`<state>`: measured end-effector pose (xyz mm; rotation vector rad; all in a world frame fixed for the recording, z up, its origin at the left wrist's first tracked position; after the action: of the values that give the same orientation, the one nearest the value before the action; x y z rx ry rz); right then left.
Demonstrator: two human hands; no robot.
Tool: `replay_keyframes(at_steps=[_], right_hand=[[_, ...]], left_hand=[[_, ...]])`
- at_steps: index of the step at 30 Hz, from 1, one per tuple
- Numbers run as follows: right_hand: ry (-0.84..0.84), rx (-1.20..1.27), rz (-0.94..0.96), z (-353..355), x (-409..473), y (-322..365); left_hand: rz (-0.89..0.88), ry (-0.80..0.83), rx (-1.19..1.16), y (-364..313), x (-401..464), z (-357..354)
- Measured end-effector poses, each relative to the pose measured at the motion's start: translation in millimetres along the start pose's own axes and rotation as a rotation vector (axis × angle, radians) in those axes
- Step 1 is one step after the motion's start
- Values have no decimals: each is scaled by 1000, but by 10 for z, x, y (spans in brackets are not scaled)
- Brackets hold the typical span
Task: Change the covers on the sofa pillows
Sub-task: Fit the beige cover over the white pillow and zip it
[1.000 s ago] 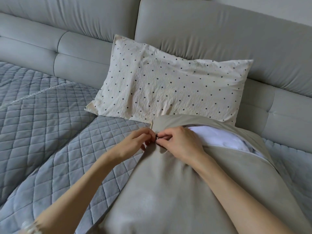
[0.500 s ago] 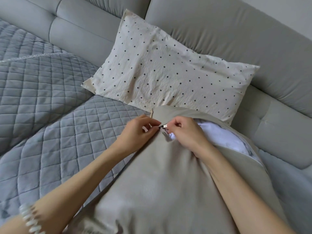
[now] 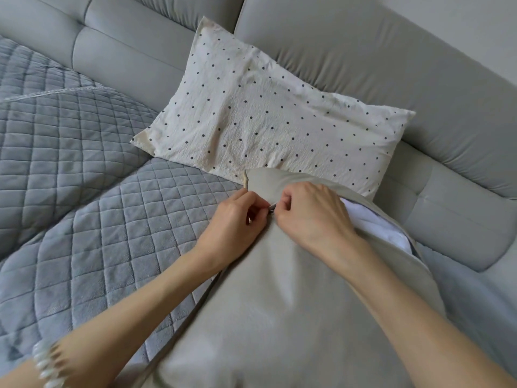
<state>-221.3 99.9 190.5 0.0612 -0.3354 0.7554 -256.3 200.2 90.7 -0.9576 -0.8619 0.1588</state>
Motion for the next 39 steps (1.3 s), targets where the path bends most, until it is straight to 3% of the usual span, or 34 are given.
replay_keyframes(at_steps=[11, 16, 25, 33, 39], right_hand=[[303, 365, -300, -233, 256, -84], [298, 493, -386, -269, 328, 17], [304, 304, -253, -285, 296, 25], [186, 41, -104, -125, 193, -7], [198, -9, -167, 109, 140, -227]], left_hand=[[142, -79, -48, 58, -38, -16], [181, -110, -139, 102, -48, -10], [151, -125, -174, 127, -90, 0], [116, -39, 38, 40, -59, 14], [116, -9, 79, 13, -53, 32]])
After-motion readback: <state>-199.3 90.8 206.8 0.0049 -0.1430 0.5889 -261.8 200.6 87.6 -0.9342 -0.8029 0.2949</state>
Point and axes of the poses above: each hand's wrist, its own x-axis towards the middle knuckle, its own z-axis out of the back of the hand, y = z × x, the point moved 1 cm from there along x, towards the middle knuckle, and after that the axes turned 6 degrees about -y, right-handed, at the moved point
